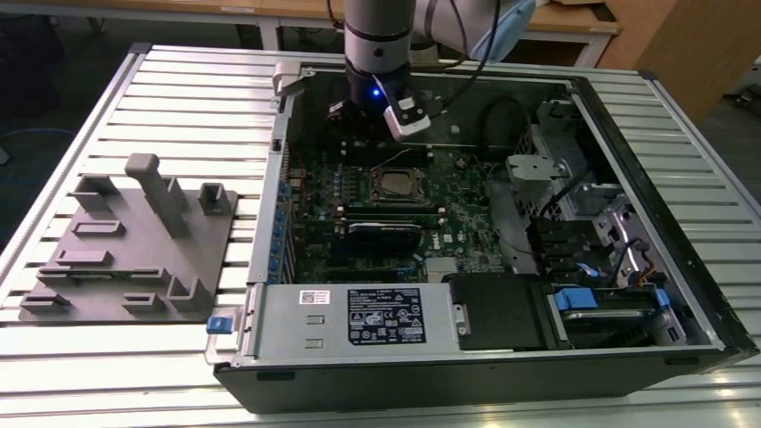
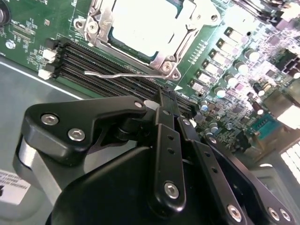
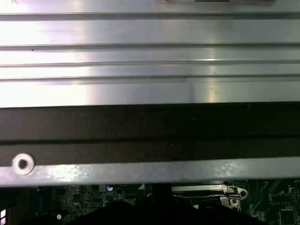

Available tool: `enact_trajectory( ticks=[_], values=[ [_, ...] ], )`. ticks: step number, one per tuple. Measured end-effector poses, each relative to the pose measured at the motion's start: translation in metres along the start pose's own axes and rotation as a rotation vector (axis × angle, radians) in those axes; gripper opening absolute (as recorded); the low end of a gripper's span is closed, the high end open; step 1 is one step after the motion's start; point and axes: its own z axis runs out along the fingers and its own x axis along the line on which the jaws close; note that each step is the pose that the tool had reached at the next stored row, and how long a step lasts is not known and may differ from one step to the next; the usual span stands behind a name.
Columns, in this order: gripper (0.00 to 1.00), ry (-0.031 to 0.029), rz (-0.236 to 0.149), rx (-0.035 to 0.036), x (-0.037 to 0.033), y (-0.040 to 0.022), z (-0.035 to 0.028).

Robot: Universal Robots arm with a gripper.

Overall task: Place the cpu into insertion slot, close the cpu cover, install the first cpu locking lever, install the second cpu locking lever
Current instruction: 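Install the first cpu locking lever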

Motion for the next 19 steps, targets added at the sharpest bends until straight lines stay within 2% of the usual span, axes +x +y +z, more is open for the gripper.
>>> enact_trajectory(
  ticks=[2, 5, 11, 13, 19],
  values=[
    [0.11, 0.0009, -0.009, -0.0027, 0.0001, -0.0002, 0.0023],
    [0.11, 0.0012, -0.009, -0.0135, 0.0001, -0.0007, 0.0067],
    [0.11, 0.0017, -0.009, -0.0296, 0.0004, -0.0017, 0.0161],
    [0.11, 0.0017, -0.009, -0.0311, 0.0003, -0.0019, 0.0187],
    [0.11, 0.0017, -0.008, -0.0325, -0.0027, -0.0019, 0.0193]
  ],
)
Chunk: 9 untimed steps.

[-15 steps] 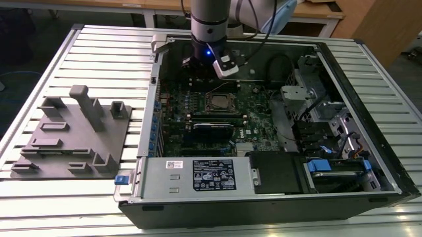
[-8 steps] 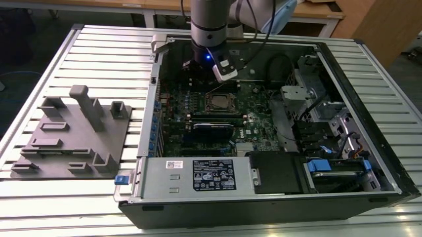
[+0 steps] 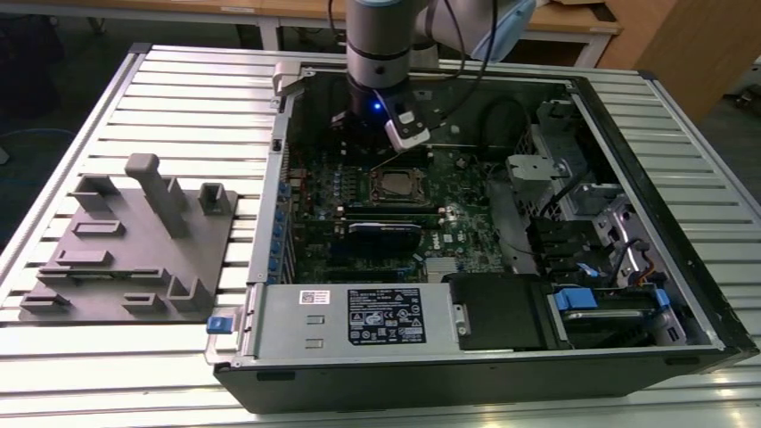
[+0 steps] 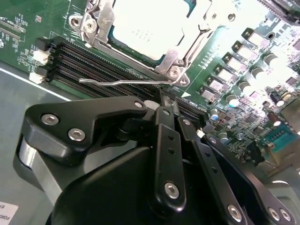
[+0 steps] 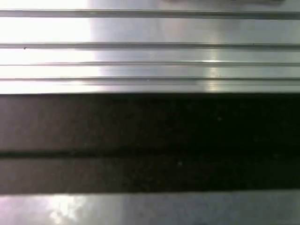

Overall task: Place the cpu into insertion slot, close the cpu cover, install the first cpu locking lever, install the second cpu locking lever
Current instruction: 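Install the first cpu locking lever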

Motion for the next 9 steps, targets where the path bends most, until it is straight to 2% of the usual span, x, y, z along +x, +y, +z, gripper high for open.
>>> enact_trajectory(
  ticks=[5, 9],
  values=[
    [0.11, 0.0003, 0.000, -0.0096, -0.0026, 0.0001, 0.0004],
    [0.11, 0.0005, 0.000, -0.0095, -0.0038, 0.0001, 0.0006]
  ],
)
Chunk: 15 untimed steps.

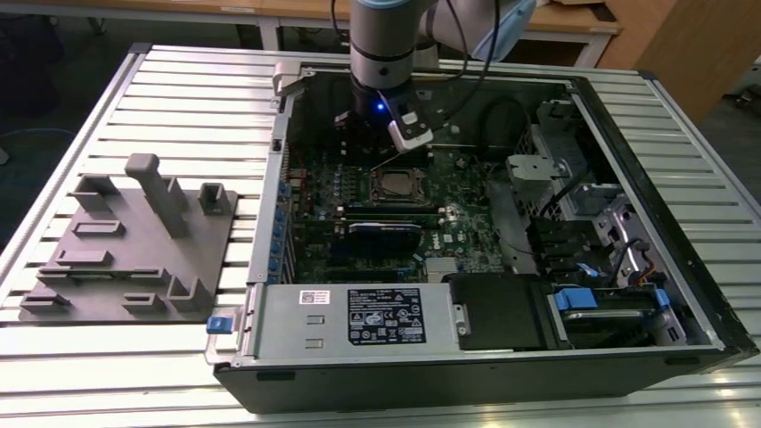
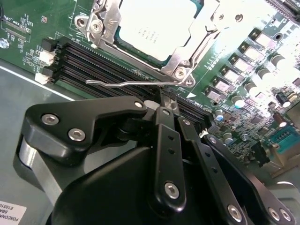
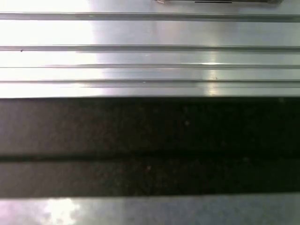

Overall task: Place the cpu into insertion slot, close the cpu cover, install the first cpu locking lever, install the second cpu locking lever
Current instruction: 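Install the first cpu locking lever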

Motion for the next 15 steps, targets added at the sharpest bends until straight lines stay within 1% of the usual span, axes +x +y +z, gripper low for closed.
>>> enact_trajectory(
  ticks=[15],
  values=[
    [0.11, -0.0003, 0.000, 0.0075, 0.0000, -0.0020, 0.0009]
  ],
)
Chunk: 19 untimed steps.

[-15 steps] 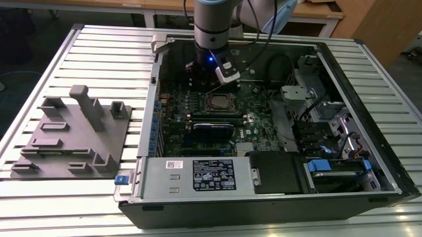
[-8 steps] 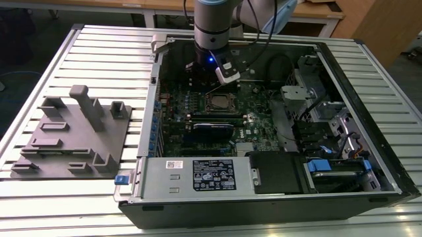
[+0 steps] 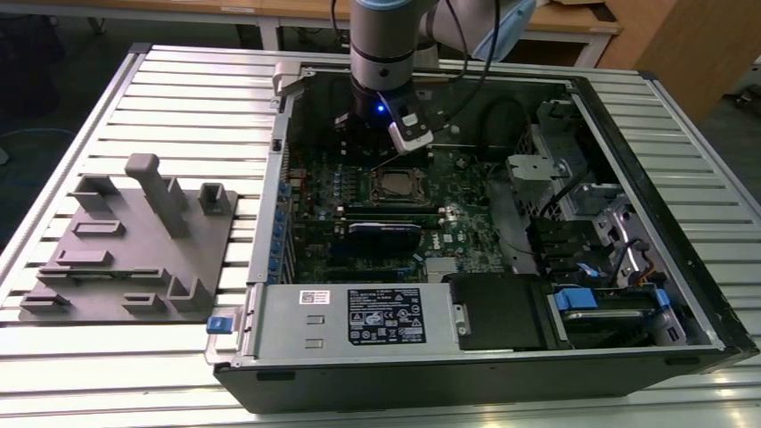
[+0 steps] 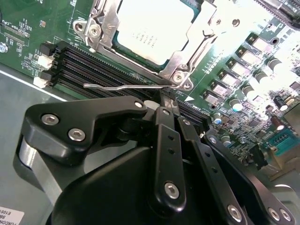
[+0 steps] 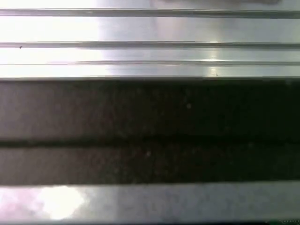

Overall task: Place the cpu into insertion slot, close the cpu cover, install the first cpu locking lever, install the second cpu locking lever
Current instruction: 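Install the first cpu locking lever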

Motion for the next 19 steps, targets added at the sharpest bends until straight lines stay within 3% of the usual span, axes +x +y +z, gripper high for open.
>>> enact_trajectory(
  ticks=[19],
  values=[
    [0.11, -0.0003, 0.000, 0.0122, -0.0001, -0.0018, 0.0002]
  ],
)
